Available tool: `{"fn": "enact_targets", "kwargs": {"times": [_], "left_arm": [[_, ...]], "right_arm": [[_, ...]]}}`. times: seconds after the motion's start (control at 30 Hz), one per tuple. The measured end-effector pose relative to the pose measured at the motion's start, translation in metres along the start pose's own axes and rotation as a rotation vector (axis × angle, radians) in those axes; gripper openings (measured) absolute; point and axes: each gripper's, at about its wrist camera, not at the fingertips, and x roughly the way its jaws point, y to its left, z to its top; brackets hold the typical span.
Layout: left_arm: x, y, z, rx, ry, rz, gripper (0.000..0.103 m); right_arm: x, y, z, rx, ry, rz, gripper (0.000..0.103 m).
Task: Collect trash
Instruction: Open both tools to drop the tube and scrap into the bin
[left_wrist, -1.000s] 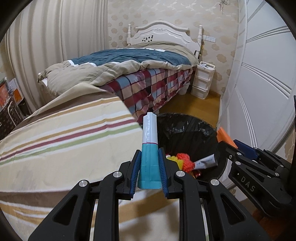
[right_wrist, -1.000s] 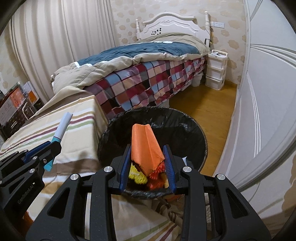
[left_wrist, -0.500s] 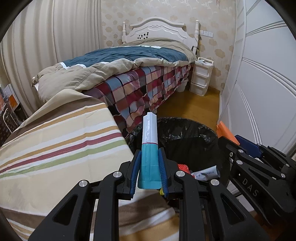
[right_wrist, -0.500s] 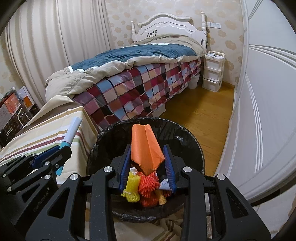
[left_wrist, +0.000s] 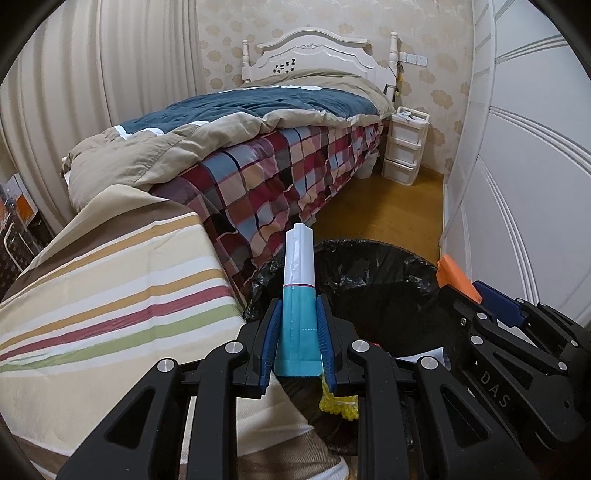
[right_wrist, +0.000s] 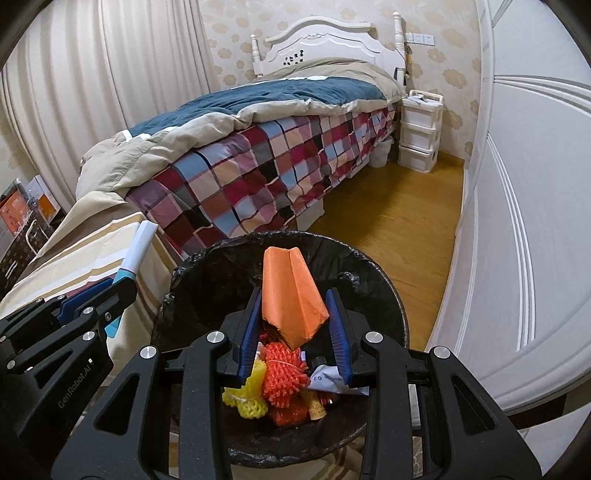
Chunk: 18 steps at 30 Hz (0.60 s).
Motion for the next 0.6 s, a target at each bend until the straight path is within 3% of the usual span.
{"fn": "enact_targets", "kwargs": {"times": [0.47,0.57,0.6], "left_arm": [[0.0099,-0.0033,0.0030,0.007,0.021,-0.002,0.023],[0.0097,-0.0032,0.0029,0.007,0.021,-0.001,0.025],[0.0102,-0.0038,0.0031,0.008,0.021,-0.001,0.030]], "right_arm": [[0.0094,-0.0031,0.0023,0.009,0.010,-0.010,0.034],[0.0095,-0.0031,0.0024,0.009,0.009,-0.010,0.035],[0.0099,-0.0034,0.0024,0.010,0.007,-0.013,0.035]]}}
